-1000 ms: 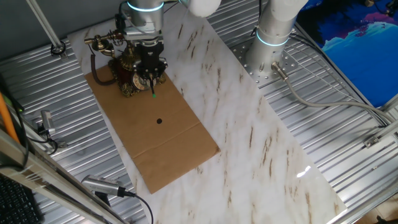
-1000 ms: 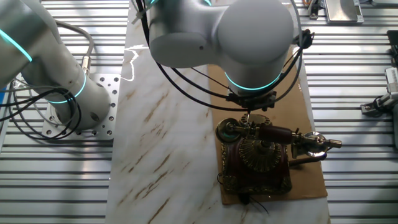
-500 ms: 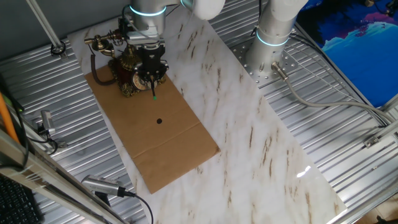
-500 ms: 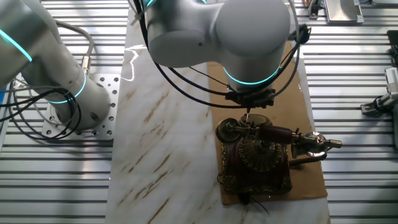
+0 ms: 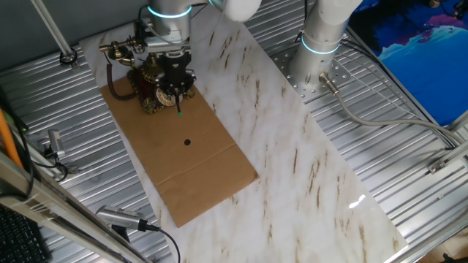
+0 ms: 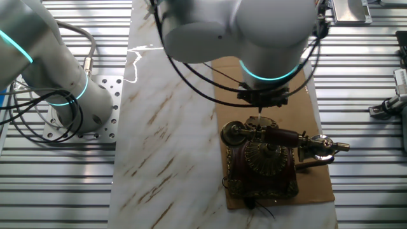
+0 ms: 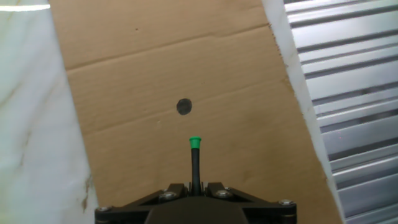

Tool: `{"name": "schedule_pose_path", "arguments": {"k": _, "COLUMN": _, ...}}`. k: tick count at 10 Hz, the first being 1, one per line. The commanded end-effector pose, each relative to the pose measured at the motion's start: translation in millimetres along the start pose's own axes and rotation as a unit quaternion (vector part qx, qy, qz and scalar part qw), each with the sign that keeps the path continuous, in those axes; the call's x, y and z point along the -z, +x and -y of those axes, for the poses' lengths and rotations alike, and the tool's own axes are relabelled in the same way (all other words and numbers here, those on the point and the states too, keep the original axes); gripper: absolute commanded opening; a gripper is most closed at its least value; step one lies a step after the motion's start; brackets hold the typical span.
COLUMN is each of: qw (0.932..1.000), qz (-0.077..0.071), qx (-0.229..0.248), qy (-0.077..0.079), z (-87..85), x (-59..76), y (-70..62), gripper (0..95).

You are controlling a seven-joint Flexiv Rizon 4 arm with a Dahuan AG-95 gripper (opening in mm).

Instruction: Dial a number on an old rotary phone

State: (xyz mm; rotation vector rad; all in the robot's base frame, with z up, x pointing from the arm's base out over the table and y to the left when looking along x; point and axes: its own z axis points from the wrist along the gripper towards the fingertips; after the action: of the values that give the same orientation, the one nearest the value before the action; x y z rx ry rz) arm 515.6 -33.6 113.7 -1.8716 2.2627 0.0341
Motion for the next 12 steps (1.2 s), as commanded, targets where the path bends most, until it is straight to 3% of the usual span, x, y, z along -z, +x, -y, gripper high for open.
{"name": "schedule_pose_path", "arguments": {"k": 1, "qw": 0.9999, "qz": -0.006, "qx": -0.006, "qy": -0.011, "z": 3.8, "x": 0.2, "y": -3.2, "gripper": 0.0}}
{"name": "schedule_pose_path", "arguments": {"k": 4, "qw": 0.9998, "qz": -0.006, "qx": -0.008, "qy": -0.014, "z": 12.0, "x": -5.8, "y": -16.5, "gripper": 0.0}}
{"name": "schedule_pose_path", "arguments": {"k": 7, "qw": 0.9997, "qz": -0.016, "qx": -0.005, "qy": -0.020, "z": 21.5, "x": -13.9, "y": -32.2, "gripper": 0.0}}
{"name": "schedule_pose_path", "arguments": {"k": 12, "qw": 0.9994, "qz": -0.014, "qx": 0.022, "qy": -0.021, "z": 33.5, "x": -35.6, "y": -57.2, "gripper": 0.0}}
